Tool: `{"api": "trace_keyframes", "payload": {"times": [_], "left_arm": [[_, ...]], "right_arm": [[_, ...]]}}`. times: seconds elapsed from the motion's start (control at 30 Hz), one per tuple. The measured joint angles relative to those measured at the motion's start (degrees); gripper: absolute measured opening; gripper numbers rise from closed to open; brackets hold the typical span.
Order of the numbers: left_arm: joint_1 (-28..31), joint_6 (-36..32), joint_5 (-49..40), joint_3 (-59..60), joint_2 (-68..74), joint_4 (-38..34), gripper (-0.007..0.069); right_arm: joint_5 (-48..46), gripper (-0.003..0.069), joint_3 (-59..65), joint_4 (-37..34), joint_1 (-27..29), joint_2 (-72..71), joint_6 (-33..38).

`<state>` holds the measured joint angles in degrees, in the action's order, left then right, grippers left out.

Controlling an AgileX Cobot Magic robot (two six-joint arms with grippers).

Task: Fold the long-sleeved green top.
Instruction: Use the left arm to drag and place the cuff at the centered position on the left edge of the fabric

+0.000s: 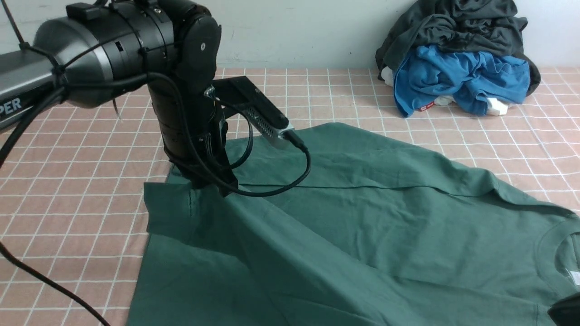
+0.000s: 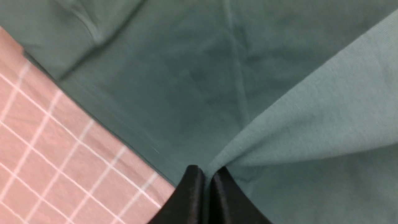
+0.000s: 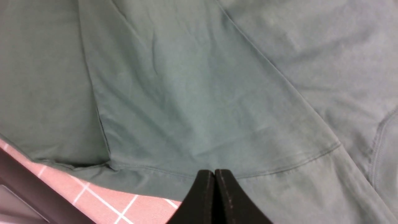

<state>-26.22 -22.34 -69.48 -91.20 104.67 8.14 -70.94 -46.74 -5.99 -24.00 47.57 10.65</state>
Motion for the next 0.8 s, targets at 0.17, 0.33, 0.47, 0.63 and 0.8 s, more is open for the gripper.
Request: {"api": "trace_keyframes", "payload": {"times": [0.17,0.33,0.47,0.63,0.8], "left_arm": [[0.80,-0.16,-0.21,-3.08,3.99,0.00,0.0010],[1.77,-0.16,0.13,-3.13,8.75,0.18,0.0022],[2.31,0.33,1.02,-3.13,11.28,0.30,0.0069],[3.99,4.53,2.07,-3.13,13.08,0.30,0.0205],[6.37,9.40,2.04,-5.13,13.57,-0.01,0.0340]], "right_arm": [[-0.06,-0.0015,0.00,1.63,0.00,0.00,-1.13],[-0.06,-0.0015,0.00,1.94,0.00,0.00,-1.31],[-0.06,-0.0015,0.00,2.12,0.00,0.00,-1.31],[0.50,-0.0015,0.00,3.28,0.00,0.06,-1.54],[2.11,-0.0015,-1.06,5.99,0.00,1.99,-4.38]]}}
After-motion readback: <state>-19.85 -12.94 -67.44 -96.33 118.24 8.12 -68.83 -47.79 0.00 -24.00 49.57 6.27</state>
